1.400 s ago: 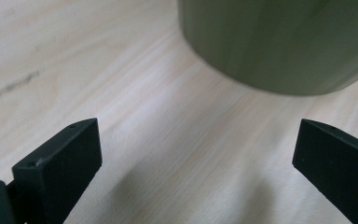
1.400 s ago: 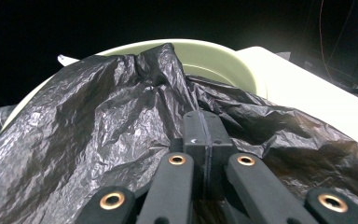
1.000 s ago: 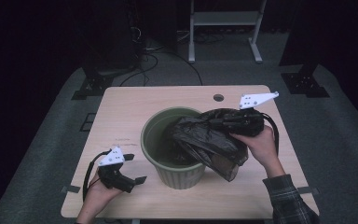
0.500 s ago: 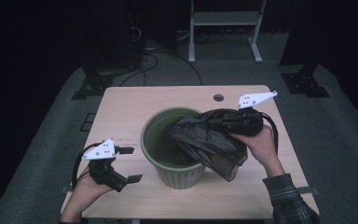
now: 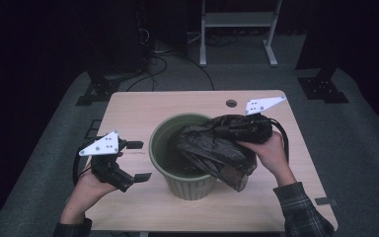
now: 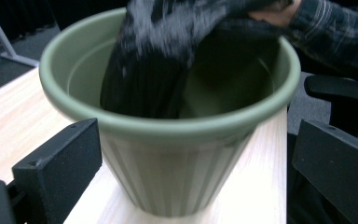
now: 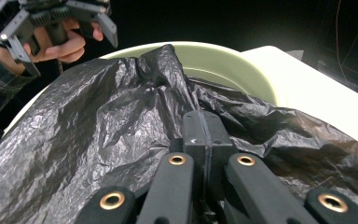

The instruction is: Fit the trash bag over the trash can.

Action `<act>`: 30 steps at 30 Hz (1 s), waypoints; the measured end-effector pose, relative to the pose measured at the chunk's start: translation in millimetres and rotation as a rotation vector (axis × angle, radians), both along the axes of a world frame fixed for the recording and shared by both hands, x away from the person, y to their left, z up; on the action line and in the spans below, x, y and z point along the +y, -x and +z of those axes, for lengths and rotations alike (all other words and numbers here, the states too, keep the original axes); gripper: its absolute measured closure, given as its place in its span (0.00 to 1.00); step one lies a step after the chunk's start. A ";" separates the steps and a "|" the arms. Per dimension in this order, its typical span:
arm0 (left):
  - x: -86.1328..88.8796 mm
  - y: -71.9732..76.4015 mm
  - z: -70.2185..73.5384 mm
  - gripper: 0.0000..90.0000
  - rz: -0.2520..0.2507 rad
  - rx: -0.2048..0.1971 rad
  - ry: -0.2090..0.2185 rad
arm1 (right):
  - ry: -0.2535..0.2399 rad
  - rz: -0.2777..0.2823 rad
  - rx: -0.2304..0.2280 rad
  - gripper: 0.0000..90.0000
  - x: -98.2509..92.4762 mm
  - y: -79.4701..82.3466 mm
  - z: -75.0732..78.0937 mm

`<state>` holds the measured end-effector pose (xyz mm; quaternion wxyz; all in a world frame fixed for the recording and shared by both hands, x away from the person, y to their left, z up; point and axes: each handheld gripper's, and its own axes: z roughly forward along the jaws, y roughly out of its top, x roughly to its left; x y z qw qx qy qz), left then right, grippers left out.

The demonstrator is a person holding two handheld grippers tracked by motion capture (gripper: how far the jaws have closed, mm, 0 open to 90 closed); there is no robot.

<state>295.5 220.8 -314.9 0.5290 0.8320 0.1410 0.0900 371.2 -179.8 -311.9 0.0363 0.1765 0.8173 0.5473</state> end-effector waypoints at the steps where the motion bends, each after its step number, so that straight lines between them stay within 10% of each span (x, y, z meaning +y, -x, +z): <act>1: -2.0 -1.6 2.3 0.00 -0.001 -0.005 -0.003 | -0.001 0.005 0.004 1.00 1.5 -0.2 -0.4; 25: -71.0 -53.2 30.7 0.15 -0.086 -0.025 -0.031 | -0.026 0.062 0.018 1.00 17.0 -1.8 -3.1; 30: -79.0 -59.9 27.3 0.33 -0.110 -0.009 -0.078 | -0.045 0.073 0.012 1.00 18.6 -1.5 3.7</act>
